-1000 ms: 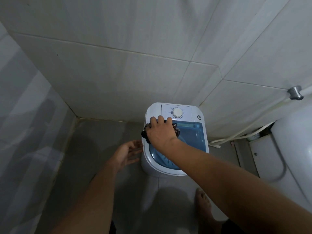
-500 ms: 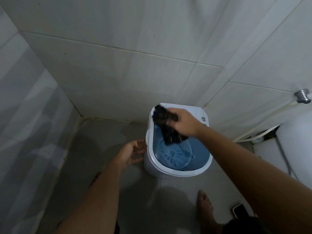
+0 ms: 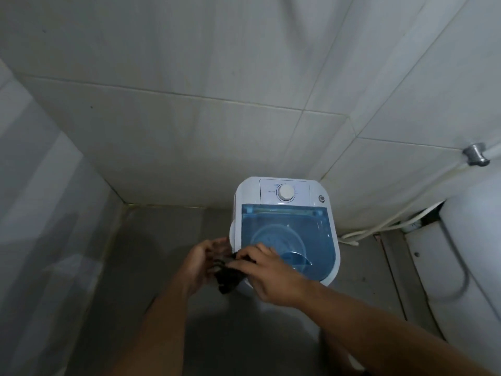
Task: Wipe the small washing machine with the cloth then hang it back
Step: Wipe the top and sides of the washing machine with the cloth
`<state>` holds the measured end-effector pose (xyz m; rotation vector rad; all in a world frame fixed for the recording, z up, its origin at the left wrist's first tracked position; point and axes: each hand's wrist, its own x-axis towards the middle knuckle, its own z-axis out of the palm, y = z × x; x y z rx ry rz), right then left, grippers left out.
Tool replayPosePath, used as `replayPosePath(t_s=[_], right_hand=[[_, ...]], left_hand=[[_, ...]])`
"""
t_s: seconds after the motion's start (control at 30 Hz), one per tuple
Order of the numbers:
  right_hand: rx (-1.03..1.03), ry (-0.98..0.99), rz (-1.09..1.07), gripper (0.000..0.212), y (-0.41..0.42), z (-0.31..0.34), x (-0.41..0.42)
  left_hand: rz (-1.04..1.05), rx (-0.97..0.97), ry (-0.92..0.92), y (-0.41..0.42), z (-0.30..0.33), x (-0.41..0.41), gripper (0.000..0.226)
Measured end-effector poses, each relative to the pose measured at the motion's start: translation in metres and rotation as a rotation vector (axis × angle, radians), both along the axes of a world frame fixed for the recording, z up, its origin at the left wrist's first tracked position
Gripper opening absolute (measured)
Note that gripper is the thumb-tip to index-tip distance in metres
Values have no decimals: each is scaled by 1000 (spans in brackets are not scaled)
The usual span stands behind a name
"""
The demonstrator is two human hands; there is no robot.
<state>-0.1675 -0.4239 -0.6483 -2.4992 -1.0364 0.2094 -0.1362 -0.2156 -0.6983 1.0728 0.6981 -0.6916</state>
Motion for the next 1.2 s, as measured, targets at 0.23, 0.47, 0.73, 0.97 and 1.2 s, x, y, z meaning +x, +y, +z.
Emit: replayPosePath(t_s=[0.23,0.47,0.73,0.97,1.2], right_hand=[[-50,-132,-525,58,-18,40,141],[-286,-219,-415,74,34,3,128],[-299,-75,126,54,8,11,25],[-201,-153,112,54,-17,41,99],[-301,-175,-499,60,20,17,170]], left_hand=[[-124,146,-93,-12,15,-1,31],[-25,47,29,-9,8,3,45],[117,-89,71,0,-1,-2,47],[27,-1,72,-5,-1,3,48],[-44,-3,20,-4,5,5,58]])
